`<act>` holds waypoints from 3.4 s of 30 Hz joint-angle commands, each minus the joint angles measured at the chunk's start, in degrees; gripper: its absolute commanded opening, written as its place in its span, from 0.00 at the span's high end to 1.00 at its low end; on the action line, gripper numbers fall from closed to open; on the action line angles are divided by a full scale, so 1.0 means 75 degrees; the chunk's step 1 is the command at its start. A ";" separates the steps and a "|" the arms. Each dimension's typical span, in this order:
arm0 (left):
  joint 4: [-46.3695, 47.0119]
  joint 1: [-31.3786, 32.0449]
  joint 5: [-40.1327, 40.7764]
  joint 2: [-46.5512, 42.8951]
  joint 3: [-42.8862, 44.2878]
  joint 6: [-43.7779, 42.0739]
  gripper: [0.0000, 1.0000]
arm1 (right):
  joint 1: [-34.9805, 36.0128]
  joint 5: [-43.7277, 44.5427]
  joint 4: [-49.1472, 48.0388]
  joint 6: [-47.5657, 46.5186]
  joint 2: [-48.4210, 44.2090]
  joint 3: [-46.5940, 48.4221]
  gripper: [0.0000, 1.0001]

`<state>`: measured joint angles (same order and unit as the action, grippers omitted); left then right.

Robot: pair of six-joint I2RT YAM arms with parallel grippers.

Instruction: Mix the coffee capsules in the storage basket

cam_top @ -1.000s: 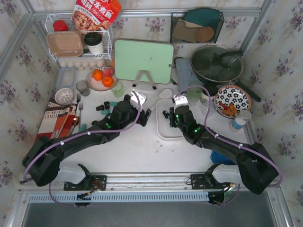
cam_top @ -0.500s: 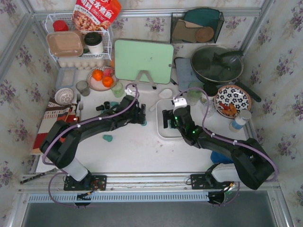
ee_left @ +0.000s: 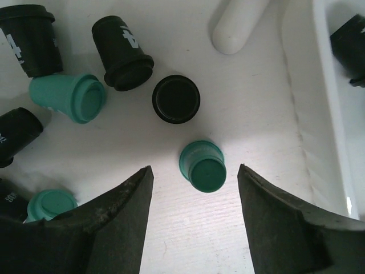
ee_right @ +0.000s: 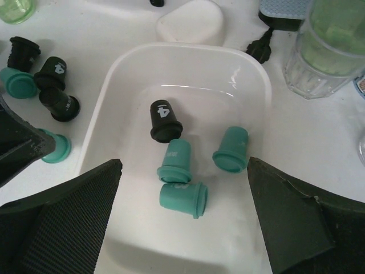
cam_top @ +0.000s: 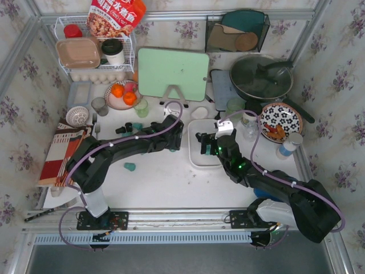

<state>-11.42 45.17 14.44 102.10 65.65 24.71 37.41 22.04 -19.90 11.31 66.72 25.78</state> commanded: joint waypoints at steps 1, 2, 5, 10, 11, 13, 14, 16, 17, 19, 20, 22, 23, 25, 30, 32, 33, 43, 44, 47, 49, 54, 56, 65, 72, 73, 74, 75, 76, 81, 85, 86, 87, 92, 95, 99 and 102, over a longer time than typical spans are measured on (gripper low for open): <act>-0.0560 0.0042 0.0444 0.0264 0.0266 -0.0059 0.37 | 0.0005 0.0648 -0.0546 0.0423 -0.0169 -0.0197 0.00; -0.0563 0.0053 0.0418 0.0314 0.0301 -0.0081 0.39 | 0.0004 0.0679 -0.0600 0.0471 -0.0217 -0.0259 0.00; -0.0565 0.0087 0.0295 0.0486 0.0400 -0.0118 0.42 | 0.0001 0.0624 -0.0616 0.0482 -0.0366 -0.0308 0.00; -0.0569 0.0142 0.0231 0.0679 0.0563 -0.0175 0.56 | -0.0007 0.0732 -0.0683 0.0441 -0.0654 -0.0436 0.02; -0.0614 0.0152 0.0240 0.0718 0.0607 -0.0203 0.58 | 0.0000 0.0691 -0.0727 0.0433 -0.0701 -0.0466 0.03; -0.0645 0.0153 0.0253 0.0751 0.0650 -0.0234 0.63 | 0.0004 0.0602 -0.0782 0.0398 -0.0776 -0.0526 0.06; -0.0645 0.0153 0.0247 0.0722 0.0656 -0.0246 0.67 | -0.0010 0.0551 -0.0805 0.0372 -0.0810 -0.0547 0.08; -0.0621 0.0156 0.0215 0.0659 0.0626 -0.0297 0.71 | 0.0002 0.0448 -0.0828 0.0330 -0.0848 -0.0565 0.11; -0.0606 0.0157 0.0206 0.0599 0.0600 -0.0327 0.72 | 0.0003 0.0373 -0.0827 0.0304 -0.0861 -0.0566 0.12; -0.0553 0.0158 0.0181 0.0453 0.0532 -0.0433 0.76 | 0.0003 0.0255 -0.0838 0.0291 -0.0869 -0.0559 0.14; -0.0483 0.0154 0.0117 0.0329 0.0480 -0.0540 0.77 | 0.0007 0.0192 -0.0849 0.0286 -0.0882 -0.0557 0.14; -0.0257 0.0165 -0.0067 0.0001 0.0282 -0.0817 0.78 | 0.0004 0.0081 -0.0850 0.0274 -0.0940 -0.0554 0.15; -0.0052 0.0165 -0.0150 -0.0202 0.0134 -0.1037 0.78 | 0.0004 -0.0004 -0.0850 0.0273 -0.0973 -0.0546 0.16; 0.0610 0.0165 -0.0376 -0.0944 -0.0359 -0.1579 0.78 | -0.0002 -0.0322 -0.0880 0.0253 -0.1082 -0.0550 0.17; 0.3630 0.0175 -0.1766 -0.2677 -0.2483 -0.3273 0.77 | 0.0005 -0.1742 -0.0498 0.0374 -0.1239 -0.0128 0.19; 0.4836 0.0188 -0.2419 -0.3287 -0.3274 -0.3976 0.77 | 0.0006 -0.2485 -0.0161 0.0523 -0.1266 0.0208 0.19; 0.5288 0.0209 -0.2741 -0.3478 -0.3551 -0.4269 0.76 | 0.0009 -0.2902 -0.0032 0.0600 -0.1251 0.0352 0.20; 0.6518 0.0609 -0.3765 -0.3749 -0.4132 -0.6518 0.72 | 0.0004 -0.5005 0.0493 0.1180 -0.0687 0.1062 0.22; 0.6615 0.0626 -0.3823 -0.3763 -0.4198 -0.6734 0.72 | 0.0006 -0.5099 0.0503 0.1197 -0.0663 0.1057 0.22; 0.7063 0.0694 -0.4072 -0.3767 -0.4453 -0.7168 0.70 | 0.0004 -0.5392 0.0469 0.1166 -0.0663 0.1022 0.22; 0.7146 0.0752 -0.4126 -0.3802 -0.4504 -0.7339 0.70 | 0.0004 -0.5560 0.0430 0.1167 -0.0680 0.1005 0.22; 0.7135 0.0814 -0.4165 -0.3955 -0.4497 -0.7316 0.71 | 0.0004 -0.5669 0.0432 0.1217 -0.0631 0.0992 0.23; 0.7142 0.0839 -0.4152 -0.4019 -0.4494 -0.7303 0.71 | 0.0009 -0.5604 0.0499 0.1250 -0.0586 0.0992 0.24; 0.7143 0.0868 -0.4128 -0.4204 -0.4567 -0.7314 0.71 | 0.0005 -0.5496 0.0436 0.1653 -0.0501 0.0927 0.30; 0.7141 0.0891 -0.3946 -0.4169 -0.4525 -0.7298 0.72 | 0.0006 -0.5889 0.0380 0.1877 -0.0256 0.1003 0.42; 0.7112 0.0892 -0.3874 -0.4155 -0.4502 -0.7302 0.72 | 0.0005 -0.5898 0.0380 0.1889 -0.0244 0.1004 0.43; 0.6995 0.0898 -0.3800 -0.4148 -0.4458 -0.7302 0.72 | 0.0004 -0.5884 0.0380 0.1899 -0.0245 0.1004 0.45; 0.6918 0.0903 -0.3716 -0.4141 -0.4413 -0.7302 0.72 | 0.0004 -0.5849 0.0396 0.1903 -0.0256 0.1004 0.46; 0.6781 0.0903 -0.3646 -0.4124 -0.4370 -0.7308 0.72 | 0.0004 -0.5797 0.0419 0.1908 -0.0267 0.0998 0.47; 0.6528 0.0898 -0.3092 -0.4067 -0.4251 -0.7195 0.64 | 0.0010 -0.4897 0.0493 0.1845 -0.0544 0.0932 0.57; 0.6538 0.0905 -0.2806 -0.4021 -0.4300 -0.6975 0.36 | 0.0004 -0.4052 0.0499 0.1750 -0.0776 0.0879 0.62; 0.6560 0.0901 -0.2726 -0.4027 -0.4326 -0.6917 0.35 | 0.0004 -0.3759 0.0481 0.1690 -0.0820 0.0858 0.62; 0.6579 0.0906 -0.2646 -0.4037 -0.4369 -0.6856 0.33 | 0.0004 -0.3433 0.0469 0.1603 -0.0838 0.0836 0.62; 0.6358 0.0892 -0.1869 -0.4128 -0.4444 -0.6326 0.30 | 0.0004 -0.1501 0.0368 0.0837 -0.0477 0.0768 0.63; 0.5752 0.0818 -0.0824 -0.4001 -0.4271 -0.5765 0.30 | 0.0004 -0.0532 0.0112 0.0335 -0.0015 0.0662 0.60; 0.4384 0.0381 0.0347 -0.3621 -0.3635 -0.4183 0.35 | 0.0004 -0.0011 -0.0437 -0.0027 0.0626 0.0491 0.55; 0.2853 -0.0300 0.0438 -0.3268 -0.2921 -0.2432 0.35 | 0.0013 0.0174 -0.0994 -0.0149 0.1080 0.0340 0.54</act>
<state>24.01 47.31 11.09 75.22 38.85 -11.84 37.39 17.37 -19.70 13.56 71.90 29.12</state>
